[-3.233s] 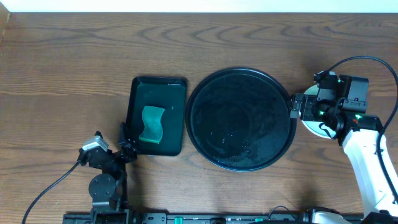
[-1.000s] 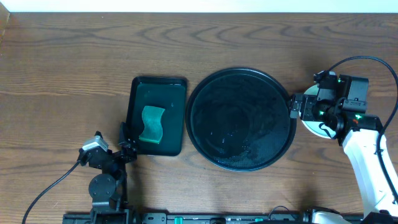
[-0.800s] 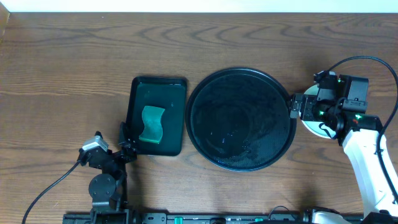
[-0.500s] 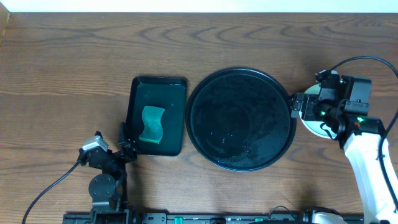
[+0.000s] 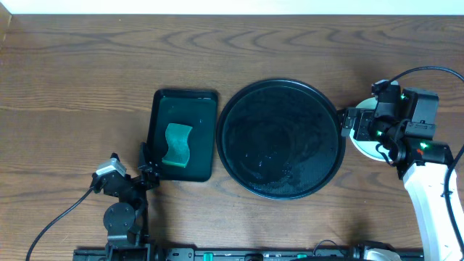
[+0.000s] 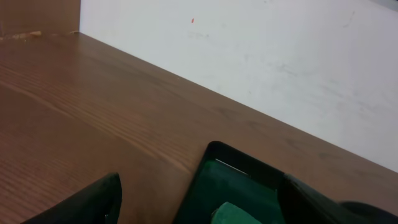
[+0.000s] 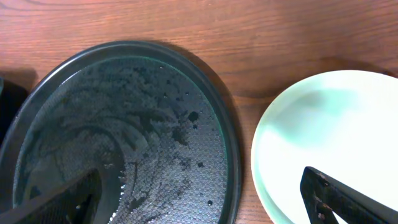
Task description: Clean dirty plates on tray and stack at the side
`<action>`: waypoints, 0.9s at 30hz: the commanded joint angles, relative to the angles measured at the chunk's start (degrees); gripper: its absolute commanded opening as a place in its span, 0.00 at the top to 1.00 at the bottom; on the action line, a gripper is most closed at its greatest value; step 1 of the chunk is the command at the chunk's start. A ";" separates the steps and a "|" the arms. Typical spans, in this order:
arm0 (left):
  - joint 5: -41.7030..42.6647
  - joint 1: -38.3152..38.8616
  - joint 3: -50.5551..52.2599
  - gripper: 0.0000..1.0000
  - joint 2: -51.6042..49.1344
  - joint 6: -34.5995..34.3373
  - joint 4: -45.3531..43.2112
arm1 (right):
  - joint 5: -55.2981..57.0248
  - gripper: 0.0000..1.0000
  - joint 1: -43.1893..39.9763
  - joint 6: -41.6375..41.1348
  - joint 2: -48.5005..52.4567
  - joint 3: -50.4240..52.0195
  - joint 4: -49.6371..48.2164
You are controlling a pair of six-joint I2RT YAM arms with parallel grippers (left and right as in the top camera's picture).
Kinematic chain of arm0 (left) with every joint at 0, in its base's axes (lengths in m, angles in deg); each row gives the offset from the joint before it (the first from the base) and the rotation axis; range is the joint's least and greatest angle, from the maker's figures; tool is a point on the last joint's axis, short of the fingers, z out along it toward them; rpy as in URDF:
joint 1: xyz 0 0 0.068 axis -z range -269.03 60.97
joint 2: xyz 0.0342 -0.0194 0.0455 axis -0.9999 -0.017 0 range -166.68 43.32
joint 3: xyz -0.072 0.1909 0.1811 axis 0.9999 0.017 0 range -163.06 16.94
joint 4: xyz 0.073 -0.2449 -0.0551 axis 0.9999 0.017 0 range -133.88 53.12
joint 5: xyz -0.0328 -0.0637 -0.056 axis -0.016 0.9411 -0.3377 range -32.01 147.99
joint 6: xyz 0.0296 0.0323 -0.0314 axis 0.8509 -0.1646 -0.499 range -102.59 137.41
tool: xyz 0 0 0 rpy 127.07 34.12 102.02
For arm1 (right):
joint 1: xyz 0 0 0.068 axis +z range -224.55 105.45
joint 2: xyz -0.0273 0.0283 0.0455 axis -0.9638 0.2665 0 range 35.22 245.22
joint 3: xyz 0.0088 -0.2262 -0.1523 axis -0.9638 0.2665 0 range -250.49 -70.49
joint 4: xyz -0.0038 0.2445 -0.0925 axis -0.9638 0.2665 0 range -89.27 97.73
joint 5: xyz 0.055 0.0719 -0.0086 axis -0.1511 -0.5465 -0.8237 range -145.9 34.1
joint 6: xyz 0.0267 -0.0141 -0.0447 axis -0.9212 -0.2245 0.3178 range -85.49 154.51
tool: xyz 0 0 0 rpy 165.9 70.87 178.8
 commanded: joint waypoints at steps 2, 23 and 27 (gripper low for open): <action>-0.57 0.11 0.79 0.20 0.35 1.33 2.67 | -0.42 0.01 0.50 1.22 -1.29 -0.79 0.00; -0.57 0.11 0.79 0.20 0.35 1.33 2.67 | 0.85 0.01 8.37 8.96 -19.71 1.29 -9.40; -0.57 0.11 0.79 0.20 0.35 1.33 2.67 | 0.85 0.01 10.91 10.64 -29.38 5.20 -14.29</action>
